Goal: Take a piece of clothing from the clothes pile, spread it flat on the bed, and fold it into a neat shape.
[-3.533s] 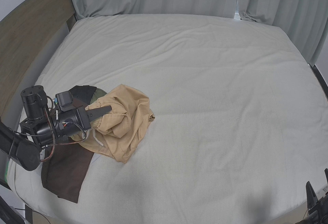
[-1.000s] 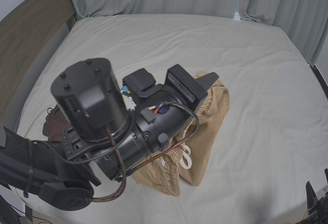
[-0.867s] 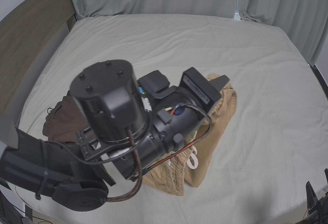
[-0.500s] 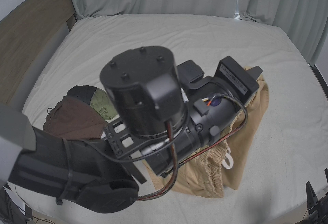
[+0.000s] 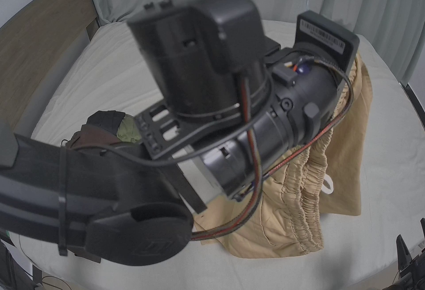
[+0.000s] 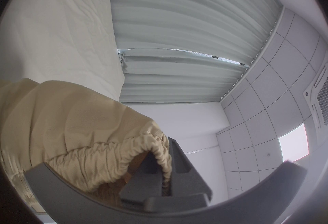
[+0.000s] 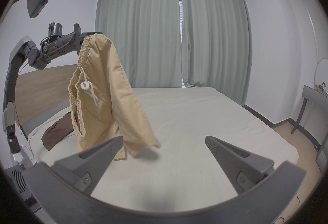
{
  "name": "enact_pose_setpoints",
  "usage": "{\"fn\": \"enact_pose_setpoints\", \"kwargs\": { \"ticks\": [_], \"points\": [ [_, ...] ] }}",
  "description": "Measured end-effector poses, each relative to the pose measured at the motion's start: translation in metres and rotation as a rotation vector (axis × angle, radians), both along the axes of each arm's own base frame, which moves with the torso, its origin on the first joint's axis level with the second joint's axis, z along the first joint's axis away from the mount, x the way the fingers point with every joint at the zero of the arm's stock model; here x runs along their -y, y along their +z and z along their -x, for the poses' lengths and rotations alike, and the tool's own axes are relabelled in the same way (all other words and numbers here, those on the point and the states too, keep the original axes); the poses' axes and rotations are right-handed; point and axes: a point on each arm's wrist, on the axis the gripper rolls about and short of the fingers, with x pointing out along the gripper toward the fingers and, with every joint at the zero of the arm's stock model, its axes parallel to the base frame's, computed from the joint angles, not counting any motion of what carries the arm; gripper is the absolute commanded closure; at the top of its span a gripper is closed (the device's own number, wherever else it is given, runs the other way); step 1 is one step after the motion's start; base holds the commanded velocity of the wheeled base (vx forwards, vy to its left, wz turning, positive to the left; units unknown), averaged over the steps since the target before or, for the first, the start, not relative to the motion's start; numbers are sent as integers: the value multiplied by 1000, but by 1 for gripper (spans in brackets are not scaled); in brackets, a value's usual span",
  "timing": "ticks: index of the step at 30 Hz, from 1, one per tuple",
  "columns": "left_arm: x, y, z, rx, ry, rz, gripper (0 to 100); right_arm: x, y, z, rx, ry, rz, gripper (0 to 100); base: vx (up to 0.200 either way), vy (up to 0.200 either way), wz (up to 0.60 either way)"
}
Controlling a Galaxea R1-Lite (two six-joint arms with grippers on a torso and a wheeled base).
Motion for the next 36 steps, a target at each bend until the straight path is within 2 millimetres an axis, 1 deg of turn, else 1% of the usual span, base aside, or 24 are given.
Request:
{"fn": "enact_pose_setpoints", "kwargs": {
  "ticks": [3, 5, 12, 18, 24, 31, 36],
  "points": [
    [-3, 3, 0, -1, 8, 9, 100, 0, 0, 0, 0, 0, 0, 0, 0, 0, 0],
    [-7, -1, -3, -10, 22, -5, 100, 0, 0, 0, 0, 0, 0, 0, 0, 0, 0],
    [-25, -37, -14, -37, 80, -94, 100, 0, 0, 0, 0, 0, 0, 0, 0, 0, 0],
    [-46, -66, -23, 14, 146, -126, 100, 0, 0, 0, 0, 0, 0, 0, 0, 0, 0],
    [-63, -100, -23, 36, 172, -224, 100, 0, 0, 0, 0, 1, 0, 0, 0, 0, 0],
    [-82, -122, -23, 116, 210, -291, 100, 0, 0, 0, 0, 1, 0, 0, 0, 0, 0],
    [-104, -133, -29, 170, 255, -322, 100, 0, 0, 0, 0, 1, 0, 0, 0, 0, 0]
  ]
}}
